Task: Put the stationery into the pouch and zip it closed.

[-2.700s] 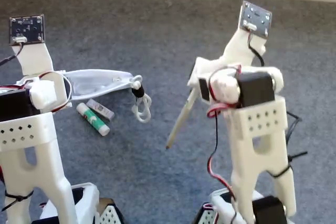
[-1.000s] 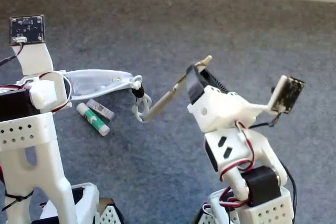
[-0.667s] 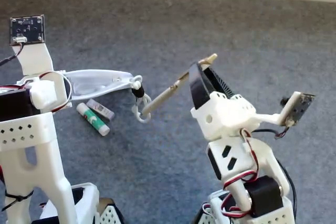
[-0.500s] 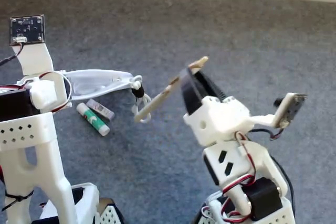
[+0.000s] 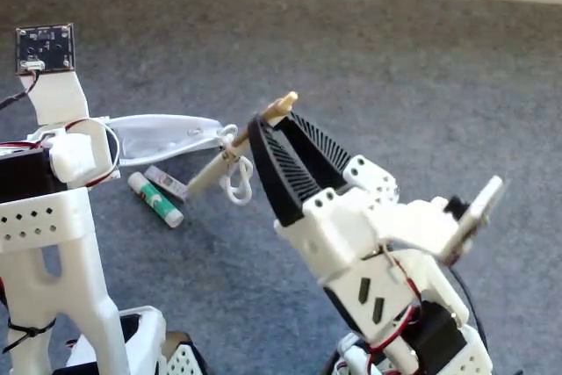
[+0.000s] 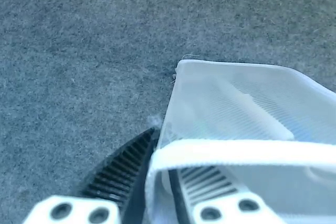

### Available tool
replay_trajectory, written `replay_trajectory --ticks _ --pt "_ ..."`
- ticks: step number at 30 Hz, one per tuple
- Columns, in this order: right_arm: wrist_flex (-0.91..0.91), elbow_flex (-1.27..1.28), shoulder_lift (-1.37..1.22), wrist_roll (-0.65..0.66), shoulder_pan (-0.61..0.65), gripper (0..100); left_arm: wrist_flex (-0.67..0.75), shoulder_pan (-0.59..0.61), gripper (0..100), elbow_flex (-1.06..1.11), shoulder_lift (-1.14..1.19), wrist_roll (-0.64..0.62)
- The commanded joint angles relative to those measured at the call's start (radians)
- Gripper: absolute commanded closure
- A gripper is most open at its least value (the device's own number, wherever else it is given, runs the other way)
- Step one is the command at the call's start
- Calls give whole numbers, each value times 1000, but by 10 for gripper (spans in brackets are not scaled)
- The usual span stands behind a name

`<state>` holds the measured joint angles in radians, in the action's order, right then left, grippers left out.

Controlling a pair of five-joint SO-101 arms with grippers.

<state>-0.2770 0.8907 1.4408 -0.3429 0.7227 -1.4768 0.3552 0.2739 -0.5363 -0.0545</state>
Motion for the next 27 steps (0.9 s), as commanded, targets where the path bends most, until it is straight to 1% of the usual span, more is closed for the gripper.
replay_trajectory --ticks 1,3,9,19,27 --pt "122 27 -4 95 41 994 15 10 992 7 15 -9" --pt "162 41 -4 117 56 994 15 10 993 7 15 -9" --pt "248 76 -16 117 65 994 15 10 993 7 15 -9" --pt "493 82 -272 117 61 994 8 10 993 8 15 -9" --pt "579 84 -443 118 59 994 8 10 993 8 15 -9"
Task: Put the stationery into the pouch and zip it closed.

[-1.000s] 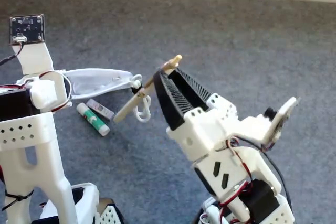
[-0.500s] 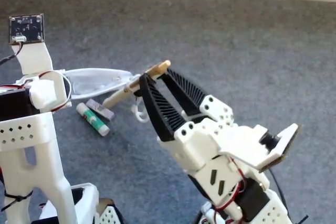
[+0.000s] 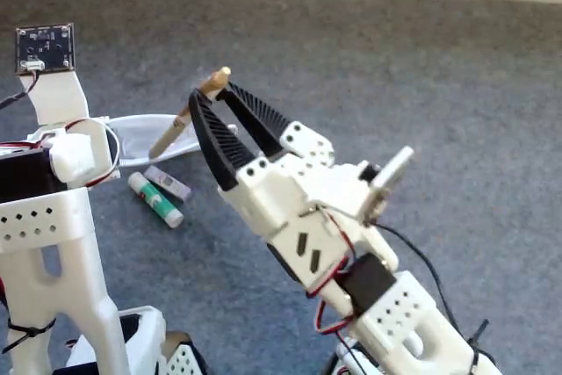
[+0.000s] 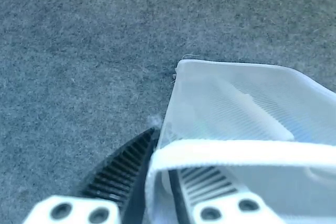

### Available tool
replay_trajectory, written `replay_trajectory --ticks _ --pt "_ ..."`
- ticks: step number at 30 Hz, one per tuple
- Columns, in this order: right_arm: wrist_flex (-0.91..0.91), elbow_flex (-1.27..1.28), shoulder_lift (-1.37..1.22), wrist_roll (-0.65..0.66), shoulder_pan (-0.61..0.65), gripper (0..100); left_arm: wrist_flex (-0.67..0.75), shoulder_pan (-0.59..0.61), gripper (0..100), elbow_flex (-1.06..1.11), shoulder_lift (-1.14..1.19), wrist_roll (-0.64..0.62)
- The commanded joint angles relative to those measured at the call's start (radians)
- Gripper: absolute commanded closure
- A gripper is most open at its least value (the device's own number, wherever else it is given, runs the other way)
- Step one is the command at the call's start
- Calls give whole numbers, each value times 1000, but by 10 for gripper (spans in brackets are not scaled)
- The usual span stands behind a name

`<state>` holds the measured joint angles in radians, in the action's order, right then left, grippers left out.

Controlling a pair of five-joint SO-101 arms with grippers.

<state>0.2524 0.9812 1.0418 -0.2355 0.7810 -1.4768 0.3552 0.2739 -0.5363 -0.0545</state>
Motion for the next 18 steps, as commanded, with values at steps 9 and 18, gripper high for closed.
replay_trajectory --ticks 9,18 --pt "151 -4 -124 11 1 994 8 10 993 12 15 -9" --pt "150 82 -125 166 25 994 11 10 993 10 15 -9"
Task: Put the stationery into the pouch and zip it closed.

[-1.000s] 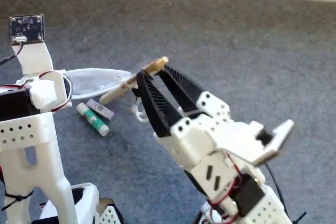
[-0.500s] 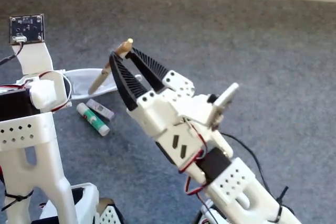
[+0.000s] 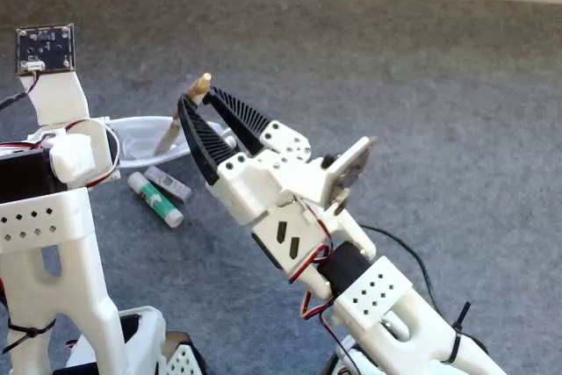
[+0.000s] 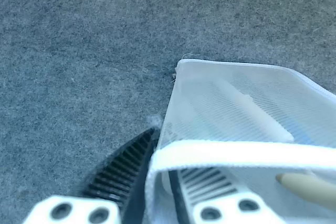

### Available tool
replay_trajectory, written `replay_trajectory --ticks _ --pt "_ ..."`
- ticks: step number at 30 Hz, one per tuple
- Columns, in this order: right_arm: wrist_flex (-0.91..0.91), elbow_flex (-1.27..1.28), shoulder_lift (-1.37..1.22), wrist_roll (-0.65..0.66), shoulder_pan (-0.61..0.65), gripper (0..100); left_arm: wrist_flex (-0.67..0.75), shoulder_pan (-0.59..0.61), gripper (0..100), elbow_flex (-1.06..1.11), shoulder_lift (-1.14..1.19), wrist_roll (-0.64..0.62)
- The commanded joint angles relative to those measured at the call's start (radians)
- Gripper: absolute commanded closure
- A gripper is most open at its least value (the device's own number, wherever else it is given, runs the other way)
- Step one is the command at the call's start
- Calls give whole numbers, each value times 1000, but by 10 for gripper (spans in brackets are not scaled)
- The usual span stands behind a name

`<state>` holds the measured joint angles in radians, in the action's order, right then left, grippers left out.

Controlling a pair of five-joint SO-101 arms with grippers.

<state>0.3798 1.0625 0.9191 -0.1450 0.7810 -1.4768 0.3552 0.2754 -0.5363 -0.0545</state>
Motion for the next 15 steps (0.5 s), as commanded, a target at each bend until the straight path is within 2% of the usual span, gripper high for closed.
replay_trajectory --ticks 1,8,11,15 --pt "22 7 -2 89 30 994 12 10 993 8 15 -9" --pt "21 15 -2 89 73 988 12 10 993 8 15 -9" --pt "-38 27 1 89 90 984 11 10 993 8 15 -9" --pt "-88 50 -1 89 116 894 14 10 993 8 15 -9"
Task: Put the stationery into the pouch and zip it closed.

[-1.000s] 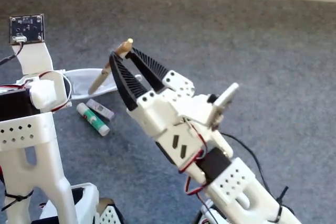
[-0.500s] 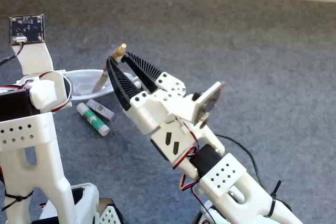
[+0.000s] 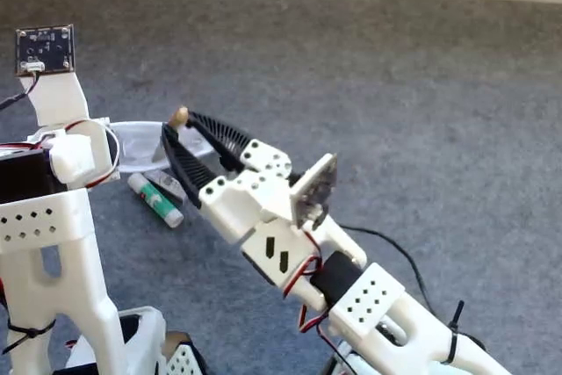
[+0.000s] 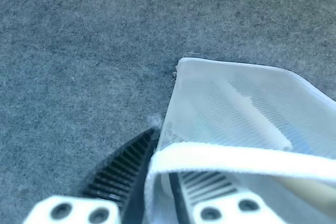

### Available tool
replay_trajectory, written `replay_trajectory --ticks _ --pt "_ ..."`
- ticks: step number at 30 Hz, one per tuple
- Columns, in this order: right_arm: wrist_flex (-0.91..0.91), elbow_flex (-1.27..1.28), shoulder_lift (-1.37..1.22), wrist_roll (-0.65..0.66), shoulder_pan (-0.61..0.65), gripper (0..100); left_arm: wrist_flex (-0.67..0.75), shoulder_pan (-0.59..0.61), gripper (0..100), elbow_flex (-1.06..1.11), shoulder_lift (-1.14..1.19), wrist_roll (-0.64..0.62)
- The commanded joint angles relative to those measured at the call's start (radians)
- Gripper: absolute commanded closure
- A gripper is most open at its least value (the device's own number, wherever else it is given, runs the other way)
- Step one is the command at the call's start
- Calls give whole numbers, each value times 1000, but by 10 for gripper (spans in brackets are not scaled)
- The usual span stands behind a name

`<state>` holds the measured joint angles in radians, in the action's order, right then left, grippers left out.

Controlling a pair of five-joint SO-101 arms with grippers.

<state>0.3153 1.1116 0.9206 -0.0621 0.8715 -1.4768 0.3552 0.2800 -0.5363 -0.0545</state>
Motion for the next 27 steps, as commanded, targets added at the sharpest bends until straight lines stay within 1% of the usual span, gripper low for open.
replay_trajectory --ticks 1,4,17,19,22,27 --pt "-24 10 -2 6 25 870 14 10 993 4 15 -9" --pt "-24 22 -1 6 27 830 14 10 993 4 15 -9" --pt "-30 25 5 5 28 829 29 15 993 2 15 -9" --pt "-88 19 5 -20 45 829 29 27 993 1 15 -5" --pt "-232 1 7 -61 51 827 38 48 992 1 15 -5" --pt "-394 -84 56 -58 48 827 51 64 992 1 15 -5"
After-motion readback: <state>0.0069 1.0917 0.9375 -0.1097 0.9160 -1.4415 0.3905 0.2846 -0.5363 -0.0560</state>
